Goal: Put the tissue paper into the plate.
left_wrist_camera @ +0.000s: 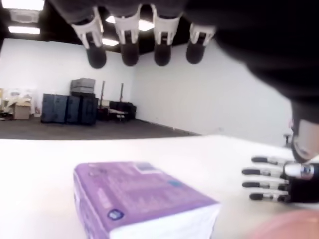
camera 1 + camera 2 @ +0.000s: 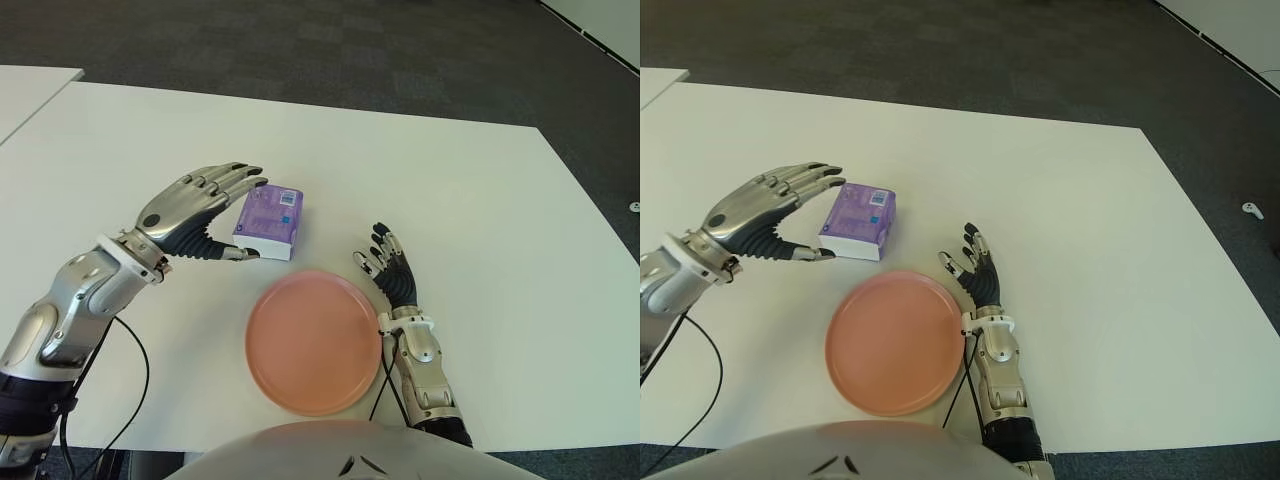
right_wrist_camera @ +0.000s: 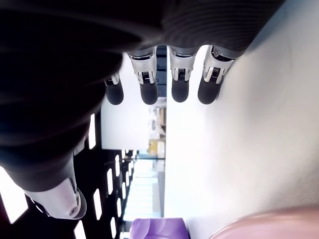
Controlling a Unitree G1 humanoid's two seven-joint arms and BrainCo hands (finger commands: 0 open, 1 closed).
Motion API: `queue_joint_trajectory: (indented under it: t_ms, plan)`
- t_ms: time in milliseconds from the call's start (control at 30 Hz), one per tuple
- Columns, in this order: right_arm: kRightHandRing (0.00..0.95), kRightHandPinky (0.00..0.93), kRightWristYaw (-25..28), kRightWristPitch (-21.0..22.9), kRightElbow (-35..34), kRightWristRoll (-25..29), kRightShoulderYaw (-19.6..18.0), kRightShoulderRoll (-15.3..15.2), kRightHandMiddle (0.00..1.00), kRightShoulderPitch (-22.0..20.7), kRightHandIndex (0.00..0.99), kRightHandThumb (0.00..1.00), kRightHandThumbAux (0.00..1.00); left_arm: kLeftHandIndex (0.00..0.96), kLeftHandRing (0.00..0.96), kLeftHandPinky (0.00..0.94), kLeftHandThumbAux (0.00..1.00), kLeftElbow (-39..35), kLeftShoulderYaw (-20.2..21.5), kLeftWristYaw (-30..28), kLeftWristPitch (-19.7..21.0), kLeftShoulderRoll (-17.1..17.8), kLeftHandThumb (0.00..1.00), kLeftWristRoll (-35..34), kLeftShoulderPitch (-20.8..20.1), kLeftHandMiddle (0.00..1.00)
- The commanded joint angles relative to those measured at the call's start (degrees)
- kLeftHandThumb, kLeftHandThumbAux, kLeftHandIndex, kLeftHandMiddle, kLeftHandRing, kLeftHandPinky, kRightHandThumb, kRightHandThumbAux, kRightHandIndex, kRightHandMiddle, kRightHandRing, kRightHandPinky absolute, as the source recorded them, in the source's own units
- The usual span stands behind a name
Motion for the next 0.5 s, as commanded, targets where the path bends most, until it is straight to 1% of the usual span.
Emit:
queue_joint_trajectory:
  t_ms: [33, 133, 233, 400, 500]
  plan:
    - [0.0, 0.0, 0.79, 2.05, 3.79, 0.54, -0.05, -0.17, 0.013, 1.63, 0.004, 0.064, 0.7, 0.0, 0.0, 0.0, 0.419, 7.82, -3.34, 5.45, -3.46, 2.83, 0.11, 7.51, -4.6, 0.0]
    - [0.0, 0.0, 1.0, 1.78, 4.2, 0.63, -0.1, -0.21, 0.012, 1.46, 0.005, 0.06, 0.699, 0.0, 0.0, 0.0, 0.418, 13.73, -5.29, 9.6, -5.02, 4.06, 0.097, 11.15, -8.4, 0.0]
    - [0.0, 0.0, 1.16, 1.57, 4.51, 0.62, -0.1, -0.24, 0.011, 1.37, 0.005, 0.055, 0.697, 0.0, 0.0, 0.0, 0.418, 18.7, -7.6, 13.25, -5.13, 4.91, 0.083, 15.08, -12.4, 0.0]
    - [0.0, 0.0, 1.25, 1.41, 4.82, 0.41, -0.08, -0.42, 0.006, 1.27, 0.001, 0.042, 0.688, 0.0, 0.0, 0.0, 0.413, 23.33, -10.33, 17.64, -4.28, 5.19, 0.048, 18.22, -14.87, 0.0]
    - [0.0, 0.0, 1.75, 1.06, 4.82, 0.48, -0.09, -0.82, 0.002, 1.37, 0.0, 0.036, 0.678, 0.0, 0.0, 0.0, 0.408, 26.66, -11.88, 22.29, -3.52, 5.1, 0.037, 20.0, -15.55, 0.0]
